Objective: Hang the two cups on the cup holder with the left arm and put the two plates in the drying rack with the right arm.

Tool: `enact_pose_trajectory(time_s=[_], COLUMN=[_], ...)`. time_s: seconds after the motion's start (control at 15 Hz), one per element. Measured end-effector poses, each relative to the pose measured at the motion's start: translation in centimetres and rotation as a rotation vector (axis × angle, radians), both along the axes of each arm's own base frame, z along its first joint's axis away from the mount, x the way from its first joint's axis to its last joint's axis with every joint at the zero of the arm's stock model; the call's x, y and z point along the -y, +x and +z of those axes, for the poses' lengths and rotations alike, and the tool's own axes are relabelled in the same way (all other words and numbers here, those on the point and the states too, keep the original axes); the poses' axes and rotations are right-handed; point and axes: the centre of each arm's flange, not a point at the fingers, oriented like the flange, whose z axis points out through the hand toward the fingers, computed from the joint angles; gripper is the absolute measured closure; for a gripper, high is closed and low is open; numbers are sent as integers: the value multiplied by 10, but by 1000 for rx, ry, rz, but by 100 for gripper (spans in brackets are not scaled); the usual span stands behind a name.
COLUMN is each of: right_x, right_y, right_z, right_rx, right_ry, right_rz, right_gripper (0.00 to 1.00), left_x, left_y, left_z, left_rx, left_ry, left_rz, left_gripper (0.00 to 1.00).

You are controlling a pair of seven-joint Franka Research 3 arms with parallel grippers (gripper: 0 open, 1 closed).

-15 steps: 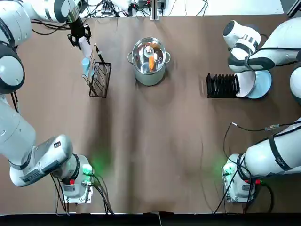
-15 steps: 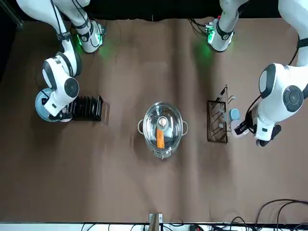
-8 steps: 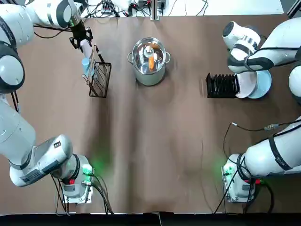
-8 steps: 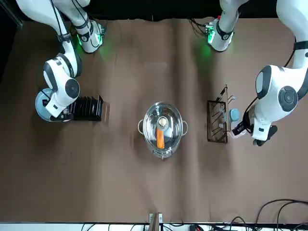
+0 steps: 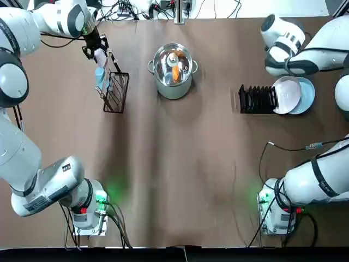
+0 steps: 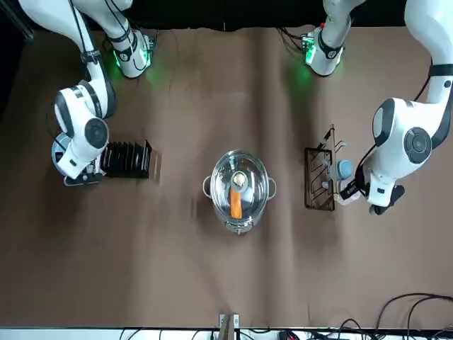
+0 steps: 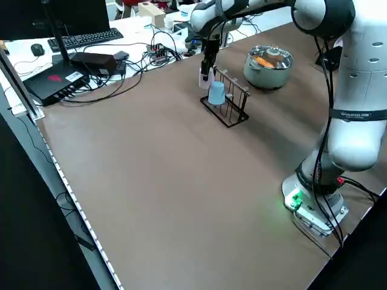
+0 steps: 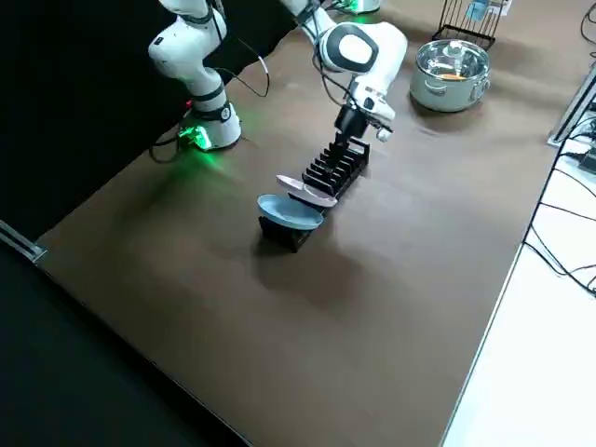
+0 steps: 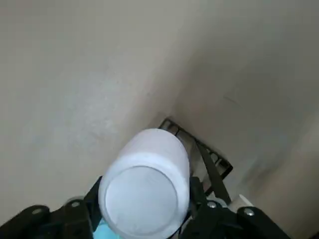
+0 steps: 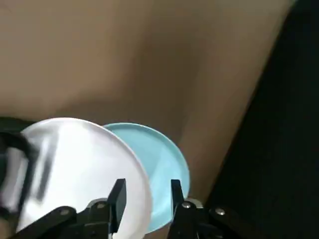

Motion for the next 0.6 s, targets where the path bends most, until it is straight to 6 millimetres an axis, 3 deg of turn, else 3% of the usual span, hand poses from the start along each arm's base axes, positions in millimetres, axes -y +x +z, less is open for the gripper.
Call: enact_pose_trajectory(time_s=[0.07,0.27,0.4,0.6], right_x=[-2,-11,-17,-29], right_y=[8,28,39,53], right_z=[10,49,90,166], right_rx=[1,21,37,70], right_ry=[55,234,347,507], right_rz=[-19,-110,-193,-286], right_gripper=[57,57,56,56], left_x=[-1,-1,-1,-1], left_y=[0,2,2,7], left_z=[0,2,3,10], left_rx=[3,11,14,33], left_ry=[4,5,5,4], left_rz=[-3,-4,-4,-6], left_gripper=[27,2,0,0])
